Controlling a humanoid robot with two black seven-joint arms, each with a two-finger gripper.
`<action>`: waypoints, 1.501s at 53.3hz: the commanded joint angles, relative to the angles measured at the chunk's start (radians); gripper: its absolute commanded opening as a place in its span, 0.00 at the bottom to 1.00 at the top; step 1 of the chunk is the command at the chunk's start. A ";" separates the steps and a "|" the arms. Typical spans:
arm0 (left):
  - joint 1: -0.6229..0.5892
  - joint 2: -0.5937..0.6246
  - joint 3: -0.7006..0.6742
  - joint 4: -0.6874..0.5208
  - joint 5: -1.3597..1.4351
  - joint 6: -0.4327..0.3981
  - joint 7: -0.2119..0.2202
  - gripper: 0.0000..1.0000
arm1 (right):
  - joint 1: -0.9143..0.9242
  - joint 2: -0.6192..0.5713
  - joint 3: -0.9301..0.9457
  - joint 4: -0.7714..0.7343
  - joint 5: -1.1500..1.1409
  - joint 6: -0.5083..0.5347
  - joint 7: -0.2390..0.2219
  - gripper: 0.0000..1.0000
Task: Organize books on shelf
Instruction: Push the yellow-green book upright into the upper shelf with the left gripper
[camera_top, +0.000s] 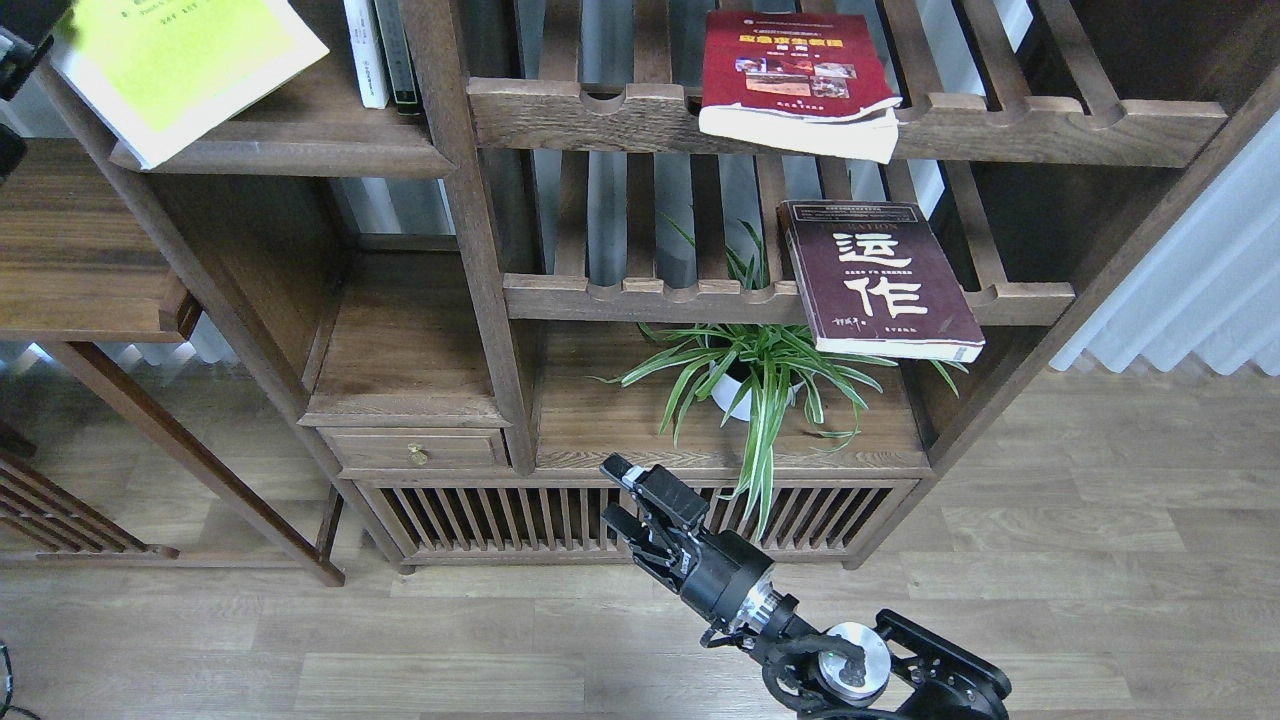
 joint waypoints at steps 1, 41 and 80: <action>-0.006 -0.004 -0.001 -0.002 0.062 0.000 -0.006 0.00 | 0.002 0.000 -0.001 -0.003 -0.001 0.000 0.000 0.95; -0.121 -0.071 0.123 0.125 0.390 0.213 -0.376 0.00 | -0.001 0.000 -0.018 -0.006 0.000 0.000 0.000 0.97; -0.384 -0.145 0.480 0.395 0.442 0.343 -0.601 0.00 | -0.006 0.000 -0.017 0.002 0.002 0.000 0.000 0.98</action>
